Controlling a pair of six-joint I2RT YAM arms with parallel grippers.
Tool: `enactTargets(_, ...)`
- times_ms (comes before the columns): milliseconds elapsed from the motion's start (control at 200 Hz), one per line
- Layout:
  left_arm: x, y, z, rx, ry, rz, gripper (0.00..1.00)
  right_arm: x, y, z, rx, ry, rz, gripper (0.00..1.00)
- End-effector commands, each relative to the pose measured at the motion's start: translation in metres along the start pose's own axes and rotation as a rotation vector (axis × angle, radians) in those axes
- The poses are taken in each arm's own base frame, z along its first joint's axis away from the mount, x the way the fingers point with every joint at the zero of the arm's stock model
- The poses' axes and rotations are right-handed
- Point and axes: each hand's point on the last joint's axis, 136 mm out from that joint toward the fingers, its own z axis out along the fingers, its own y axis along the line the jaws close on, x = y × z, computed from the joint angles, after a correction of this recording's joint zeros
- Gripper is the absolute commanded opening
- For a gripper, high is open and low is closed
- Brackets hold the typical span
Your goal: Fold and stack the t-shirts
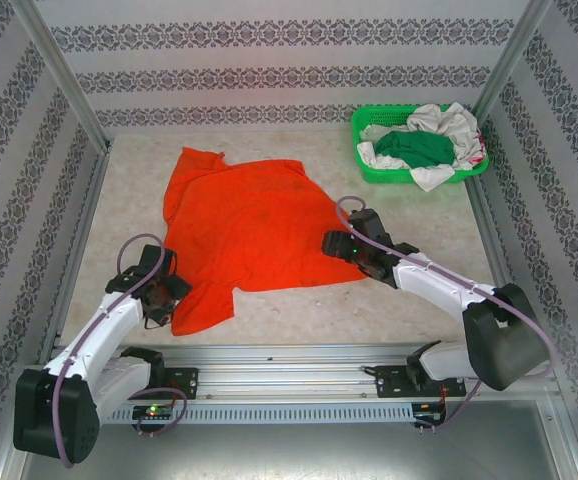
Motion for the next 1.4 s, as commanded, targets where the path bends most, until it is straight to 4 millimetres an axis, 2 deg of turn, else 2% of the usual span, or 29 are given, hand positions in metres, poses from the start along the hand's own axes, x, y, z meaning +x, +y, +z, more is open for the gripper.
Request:
enactTargets(0, 0.009, -0.002, 0.006, 0.014, 0.038, -0.077, 0.62, 0.01, -0.024, 0.002, 0.065, 0.024, 0.081, 0.8)
enactTargets(160, 0.011, -0.002, 0.01, -0.008, 0.052, -0.067, 0.52, 0.009, -0.029, 0.003, 0.074, 0.031, 0.081, 0.8)
enactTargets(305, 0.012, 0.007, 0.007, -0.059, 0.057, -0.043, 0.54, 0.01, -0.029, 0.005, 0.079, 0.04, 0.079, 0.8)
enactTargets(425, 0.006, 0.011, 0.006, -0.099, 0.023, -0.002, 0.57, 0.012, -0.028, 0.007, 0.075, 0.047, 0.081, 0.8)
enactTargets(520, 0.002, 0.012, 0.013, -0.135, 0.016, 0.022, 0.57, 0.014, -0.027, 0.01, 0.07, 0.058, 0.083, 0.8)
enactTargets(605, 0.008, 0.013, 0.023, -0.159, 0.061, 0.029, 0.57, 0.014, -0.027, 0.01, 0.07, 0.063, 0.085, 0.8)
enactTargets(759, 0.015, 0.025, 0.037, -0.237, 0.101, 0.041, 0.55, 0.013, -0.034, 0.007, 0.105, 0.051, 0.107, 0.79)
enactTargets(894, 0.017, 0.025, 0.045, -0.248, 0.12, 0.043, 0.4, 0.012, -0.046, 0.003, 0.149, 0.039, 0.15, 0.77)
enactTargets(979, 0.016, 0.022, 0.046, -0.238, 0.119, 0.046, 0.27, 0.013, -0.064, -0.001, 0.216, 0.032, 0.203, 0.74)
enactTargets(1059, 0.014, 0.02, 0.046, -0.227, 0.108, 0.051, 0.18, 0.014, -0.08, -0.005, 0.259, 0.026, 0.238, 0.72)
enactTargets(1189, 0.011, 0.012, 0.045, -0.183, 0.091, 0.06, 0.01, 0.02, -0.096, -0.008, 0.29, 0.044, 0.277, 0.69)
enactTargets(1394, 0.008, 0.003, 0.044, -0.141, 0.08, 0.071, 0.0, 0.042, -0.098, -0.004, 0.282, 0.122, 0.334, 0.64)
